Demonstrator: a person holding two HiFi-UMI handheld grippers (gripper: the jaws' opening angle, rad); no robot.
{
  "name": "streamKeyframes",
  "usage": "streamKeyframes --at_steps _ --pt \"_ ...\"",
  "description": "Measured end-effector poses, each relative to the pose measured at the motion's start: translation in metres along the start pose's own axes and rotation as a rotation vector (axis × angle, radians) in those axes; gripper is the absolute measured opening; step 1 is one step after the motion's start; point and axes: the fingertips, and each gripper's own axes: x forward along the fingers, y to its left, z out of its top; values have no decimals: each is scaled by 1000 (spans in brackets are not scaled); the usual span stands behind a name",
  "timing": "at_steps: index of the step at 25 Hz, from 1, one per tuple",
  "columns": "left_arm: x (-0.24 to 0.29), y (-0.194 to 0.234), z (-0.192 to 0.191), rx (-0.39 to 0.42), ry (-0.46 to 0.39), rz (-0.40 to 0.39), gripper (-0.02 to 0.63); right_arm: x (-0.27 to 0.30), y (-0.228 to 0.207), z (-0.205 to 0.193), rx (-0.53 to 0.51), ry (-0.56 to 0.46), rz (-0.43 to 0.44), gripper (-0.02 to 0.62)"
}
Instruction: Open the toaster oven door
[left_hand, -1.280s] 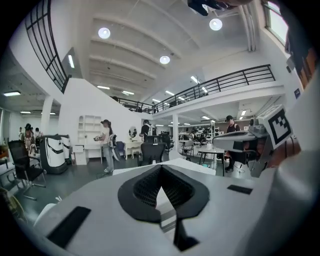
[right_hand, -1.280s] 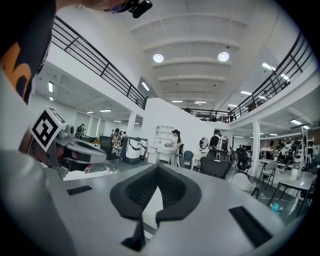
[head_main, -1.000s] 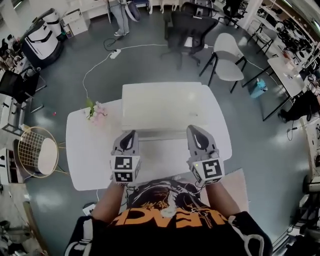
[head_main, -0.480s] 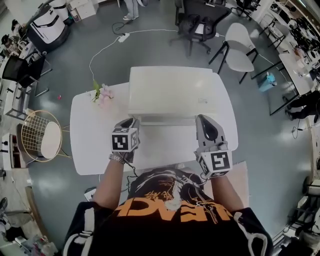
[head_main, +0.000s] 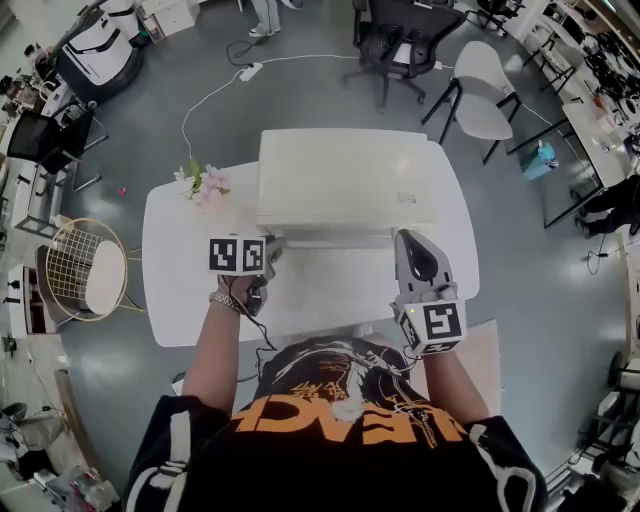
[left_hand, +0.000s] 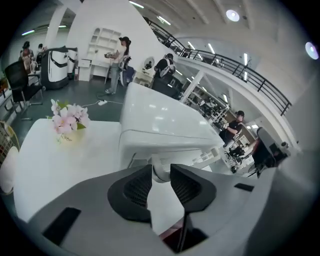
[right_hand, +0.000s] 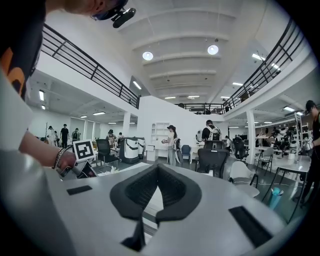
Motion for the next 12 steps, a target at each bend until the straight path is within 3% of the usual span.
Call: streamKeyframes --at_steps 3,8,12 --pt "4 -2 0 12 33 -3 141 -1 -3 -1 5 14 -7 14" --pt "5 -1 -4 -40 5 -40 143 4 -4 -6 23 25 -6 14" --pt "3 -2 -7 11 27 -23 143 14 5 -13 10 64 26 14"
